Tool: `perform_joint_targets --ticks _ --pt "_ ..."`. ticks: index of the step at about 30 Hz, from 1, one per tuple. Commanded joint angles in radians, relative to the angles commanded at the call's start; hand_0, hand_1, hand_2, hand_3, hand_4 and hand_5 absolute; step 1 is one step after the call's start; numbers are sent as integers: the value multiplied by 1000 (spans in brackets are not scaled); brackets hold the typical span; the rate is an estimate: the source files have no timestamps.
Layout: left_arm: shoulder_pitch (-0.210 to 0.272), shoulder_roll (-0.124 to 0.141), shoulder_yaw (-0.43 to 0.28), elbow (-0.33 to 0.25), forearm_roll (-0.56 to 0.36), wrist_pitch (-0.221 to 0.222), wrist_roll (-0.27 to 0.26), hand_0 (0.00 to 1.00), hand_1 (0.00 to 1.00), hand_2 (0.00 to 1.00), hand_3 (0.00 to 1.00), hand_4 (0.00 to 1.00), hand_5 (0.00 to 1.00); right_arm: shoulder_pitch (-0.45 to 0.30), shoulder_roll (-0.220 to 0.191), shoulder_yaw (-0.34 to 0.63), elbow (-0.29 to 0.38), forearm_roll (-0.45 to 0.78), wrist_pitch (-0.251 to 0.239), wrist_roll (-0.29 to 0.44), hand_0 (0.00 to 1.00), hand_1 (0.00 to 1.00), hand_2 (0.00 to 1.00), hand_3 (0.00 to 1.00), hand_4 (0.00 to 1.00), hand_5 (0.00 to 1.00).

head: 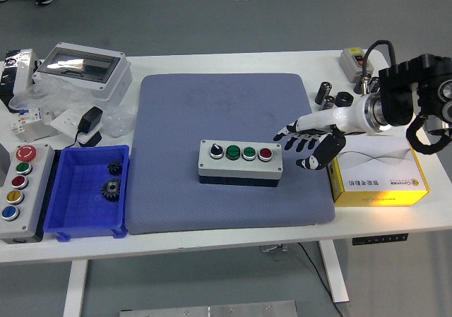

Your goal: Pick up the button,place it on the desk,press the button,press the button

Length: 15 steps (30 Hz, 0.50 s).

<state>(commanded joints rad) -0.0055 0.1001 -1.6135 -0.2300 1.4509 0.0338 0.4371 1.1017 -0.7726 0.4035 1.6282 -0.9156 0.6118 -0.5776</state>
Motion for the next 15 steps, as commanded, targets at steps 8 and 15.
perform_joint_targets --ticks 8,15 --pt "0 1 -4 0 5 -2 1 693 641 604 663 686 314 0 23 -13 -32 -15 -17 4 52 105 257 886 148 116" --pt "0 3 -6 0 8 -4 0 693 642 604 662 686 311 4 60 -44 -64 -28 -40 11 49 98 252 890 135 134"
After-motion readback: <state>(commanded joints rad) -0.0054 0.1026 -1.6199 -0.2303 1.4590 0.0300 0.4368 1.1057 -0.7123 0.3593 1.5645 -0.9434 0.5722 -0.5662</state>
